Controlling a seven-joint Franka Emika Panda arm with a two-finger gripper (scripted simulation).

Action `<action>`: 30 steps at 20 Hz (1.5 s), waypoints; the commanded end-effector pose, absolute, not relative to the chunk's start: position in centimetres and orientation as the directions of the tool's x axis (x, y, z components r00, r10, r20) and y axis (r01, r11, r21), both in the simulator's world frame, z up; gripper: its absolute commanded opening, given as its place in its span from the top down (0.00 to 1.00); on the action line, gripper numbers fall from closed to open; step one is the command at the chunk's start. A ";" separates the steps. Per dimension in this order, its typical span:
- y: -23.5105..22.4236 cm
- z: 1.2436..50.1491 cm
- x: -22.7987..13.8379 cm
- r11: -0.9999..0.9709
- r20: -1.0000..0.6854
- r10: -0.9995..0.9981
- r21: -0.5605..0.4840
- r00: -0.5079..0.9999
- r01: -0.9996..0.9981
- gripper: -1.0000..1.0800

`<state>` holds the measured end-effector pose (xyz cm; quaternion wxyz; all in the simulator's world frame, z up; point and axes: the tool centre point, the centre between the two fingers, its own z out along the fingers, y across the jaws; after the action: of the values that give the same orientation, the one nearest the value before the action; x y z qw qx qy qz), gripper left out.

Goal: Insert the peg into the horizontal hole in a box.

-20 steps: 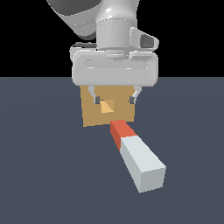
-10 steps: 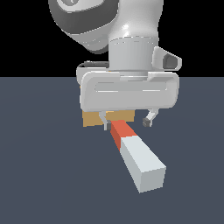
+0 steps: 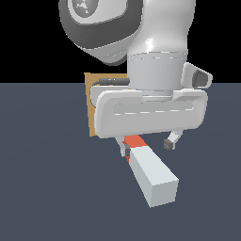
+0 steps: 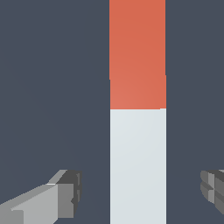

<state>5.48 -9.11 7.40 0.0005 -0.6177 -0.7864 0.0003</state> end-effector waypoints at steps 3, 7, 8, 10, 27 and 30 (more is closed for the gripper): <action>-9.2 7.3 5.5 0.238 0.000 0.971 -0.001 -0.238 0.971 0.04; -9.2 6.4 5.5 0.239 0.000 0.971 -0.001 -0.239 0.971 0.04; -9.2 6.0 5.5 0.239 0.000 0.971 -0.001 -0.239 0.971 0.04; -9.2 5.0 5.5 0.239 0.000 0.971 -0.001 -0.239 0.971 0.04; -9.2 2.3 5.7 0.241 0.000 0.971 0.000 -0.241 0.971 1.00; -9.2 2.3 5.7 0.241 0.000 0.971 0.000 -0.241 0.971 1.00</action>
<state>5.66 -9.15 2.33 0.0004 -0.6162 -0.7876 0.0001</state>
